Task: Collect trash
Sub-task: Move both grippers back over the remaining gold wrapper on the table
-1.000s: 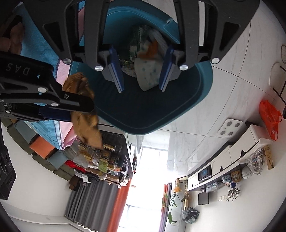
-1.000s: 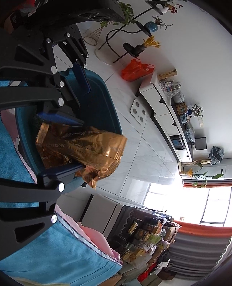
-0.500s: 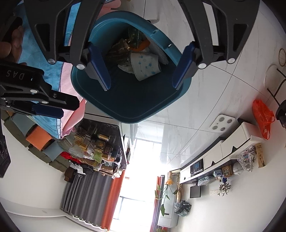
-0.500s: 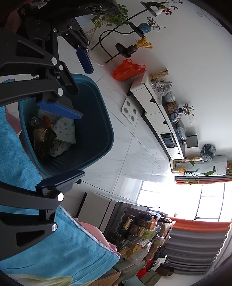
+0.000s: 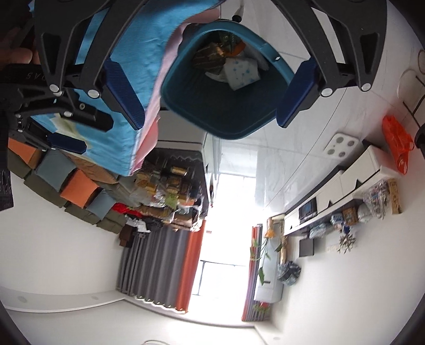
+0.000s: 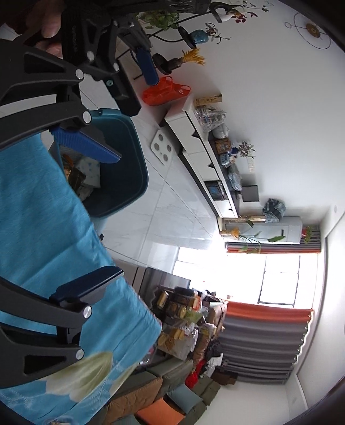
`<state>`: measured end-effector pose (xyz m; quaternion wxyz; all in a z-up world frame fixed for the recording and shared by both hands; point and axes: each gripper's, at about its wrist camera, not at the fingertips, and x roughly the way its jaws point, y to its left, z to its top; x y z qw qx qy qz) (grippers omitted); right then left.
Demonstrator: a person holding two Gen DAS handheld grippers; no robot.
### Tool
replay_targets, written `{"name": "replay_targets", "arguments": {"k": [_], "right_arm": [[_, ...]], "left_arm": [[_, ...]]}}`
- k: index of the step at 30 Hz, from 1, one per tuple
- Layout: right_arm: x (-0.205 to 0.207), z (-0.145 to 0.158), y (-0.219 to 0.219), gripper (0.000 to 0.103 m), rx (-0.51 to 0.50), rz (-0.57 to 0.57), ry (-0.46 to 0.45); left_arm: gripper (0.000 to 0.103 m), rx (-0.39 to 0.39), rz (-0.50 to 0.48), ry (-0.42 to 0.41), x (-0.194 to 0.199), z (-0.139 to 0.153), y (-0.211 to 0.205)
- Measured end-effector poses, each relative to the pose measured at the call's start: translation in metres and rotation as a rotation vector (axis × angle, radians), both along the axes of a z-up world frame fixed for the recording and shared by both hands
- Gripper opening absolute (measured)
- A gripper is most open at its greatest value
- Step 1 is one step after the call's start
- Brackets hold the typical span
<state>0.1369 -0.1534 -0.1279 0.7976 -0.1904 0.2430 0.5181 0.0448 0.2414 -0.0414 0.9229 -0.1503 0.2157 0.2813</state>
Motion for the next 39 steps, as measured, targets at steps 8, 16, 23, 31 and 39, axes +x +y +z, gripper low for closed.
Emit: {"name": "replay_targets", "arguments": {"k": [8,16,23,31,39], "right_arm": [[0.003,0.003,-0.061,0.096,0.058,-0.089,-0.034],[-0.015,-0.002,-0.135,0.096,0.122,-0.184,-0.05],[-0.025,-0.007,-0.212,0.096,0.176,-0.322,-0.036],[-0.044,-0.017,-0.283,0.096,0.213,-0.504,-0.066],[-0.061,-0.019,-0.337,0.096,0.263,-0.666,-0.08]], "left_arm": [[0.097,0.036,-0.059,-0.038,0.0,0.033,-0.046],[0.097,0.088,-0.165,-0.138,-0.005,0.055,-0.1],[0.097,0.086,-0.272,-0.205,-0.007,0.06,-0.144],[0.097,0.042,-0.455,-0.158,0.018,0.048,-0.186],[0.097,0.035,-0.629,-0.141,0.028,0.035,-0.233]]}}
